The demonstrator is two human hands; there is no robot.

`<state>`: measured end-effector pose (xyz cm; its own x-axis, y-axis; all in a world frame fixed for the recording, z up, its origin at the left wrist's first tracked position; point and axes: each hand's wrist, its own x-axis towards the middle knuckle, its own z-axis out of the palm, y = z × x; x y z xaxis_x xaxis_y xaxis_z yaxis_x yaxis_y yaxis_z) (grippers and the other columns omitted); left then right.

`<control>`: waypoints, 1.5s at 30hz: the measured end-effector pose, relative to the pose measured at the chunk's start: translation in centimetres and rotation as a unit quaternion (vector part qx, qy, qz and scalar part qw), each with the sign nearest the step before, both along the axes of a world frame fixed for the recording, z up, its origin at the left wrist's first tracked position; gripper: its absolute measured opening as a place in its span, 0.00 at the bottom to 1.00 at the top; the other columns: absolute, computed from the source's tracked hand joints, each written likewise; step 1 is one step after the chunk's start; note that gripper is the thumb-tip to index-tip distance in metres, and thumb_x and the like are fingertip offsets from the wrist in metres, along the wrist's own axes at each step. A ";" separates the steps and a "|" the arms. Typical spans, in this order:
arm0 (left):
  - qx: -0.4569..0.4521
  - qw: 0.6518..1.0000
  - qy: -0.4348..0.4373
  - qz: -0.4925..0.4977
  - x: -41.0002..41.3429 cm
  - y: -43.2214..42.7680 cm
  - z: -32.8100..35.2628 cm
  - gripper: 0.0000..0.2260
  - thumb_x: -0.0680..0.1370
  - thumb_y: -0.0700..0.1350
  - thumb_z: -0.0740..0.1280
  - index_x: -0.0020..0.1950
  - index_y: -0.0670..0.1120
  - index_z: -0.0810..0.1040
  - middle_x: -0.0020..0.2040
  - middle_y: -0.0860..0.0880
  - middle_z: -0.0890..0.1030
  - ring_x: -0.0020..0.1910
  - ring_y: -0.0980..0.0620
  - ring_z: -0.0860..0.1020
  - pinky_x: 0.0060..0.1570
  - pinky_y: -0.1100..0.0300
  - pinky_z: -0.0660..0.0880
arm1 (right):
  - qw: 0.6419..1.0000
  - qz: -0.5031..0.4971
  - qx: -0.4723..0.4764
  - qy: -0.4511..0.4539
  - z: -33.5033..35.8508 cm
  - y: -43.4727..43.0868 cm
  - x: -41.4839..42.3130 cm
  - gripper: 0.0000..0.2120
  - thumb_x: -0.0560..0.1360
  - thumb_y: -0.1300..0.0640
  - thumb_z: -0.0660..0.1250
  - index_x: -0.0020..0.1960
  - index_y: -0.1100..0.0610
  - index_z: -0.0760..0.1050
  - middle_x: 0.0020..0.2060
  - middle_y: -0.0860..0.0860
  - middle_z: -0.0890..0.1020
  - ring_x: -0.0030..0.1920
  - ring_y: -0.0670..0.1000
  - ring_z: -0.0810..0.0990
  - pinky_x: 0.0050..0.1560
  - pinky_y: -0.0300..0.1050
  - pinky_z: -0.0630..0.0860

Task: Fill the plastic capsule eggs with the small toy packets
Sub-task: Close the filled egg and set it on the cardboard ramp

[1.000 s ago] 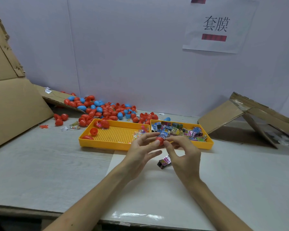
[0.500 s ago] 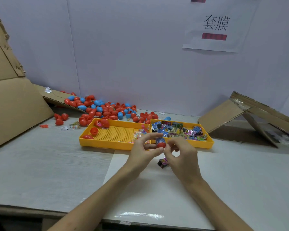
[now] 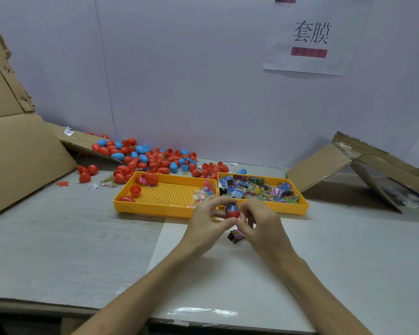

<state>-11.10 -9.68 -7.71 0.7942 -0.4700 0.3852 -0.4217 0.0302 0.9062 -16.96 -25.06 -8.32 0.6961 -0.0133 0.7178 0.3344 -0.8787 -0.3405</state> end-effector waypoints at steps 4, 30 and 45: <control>0.006 1.000 0.010 0.002 0.0 0.0 -0.1 0.16 0.74 0.38 0.76 0.57 0.54 0.83 0.59 0.52 0.80 0.47 0.56 0.84 0.44 0.65 0.81 | 1.000 0.009 -0.006 0.007 0.0 -0.2 0.0 0.09 0.74 0.67 0.69 0.44 0.56 0.71 0.36 0.45 0.71 0.35 0.44 0.69 0.35 0.34 0.65; -0.015 0.998 0.049 0.035 0.8 0.3 -0.2 0.20 0.75 0.37 0.76 0.65 0.50 0.80 0.59 0.57 0.82 0.53 0.57 0.83 0.50 0.60 0.82 | 0.993 0.038 0.113 0.010 -0.3 0.1 0.2 0.01 0.76 0.61 0.67 0.45 0.56 0.77 0.40 0.47 0.83 0.40 0.47 0.83 0.41 0.39 0.79; 0.009 0.999 -0.034 0.022 0.2 0.1 -0.1 0.19 0.77 0.37 0.73 0.65 0.51 0.78 0.57 0.62 0.80 0.53 0.65 0.80 0.48 0.72 0.76 | 0.997 -0.010 -0.047 -0.059 0.5 0.0 -0.6 0.08 0.70 0.70 0.75 0.45 0.60 0.81 0.39 0.51 0.83 0.35 0.47 0.78 0.36 0.41 0.77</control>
<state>-10.91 -9.62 -7.84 0.7869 -0.4423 0.4303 -0.4826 -0.0064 0.8758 -17.53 -25.10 -7.77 0.6074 0.0460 0.7931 0.3500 -0.9117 -0.2152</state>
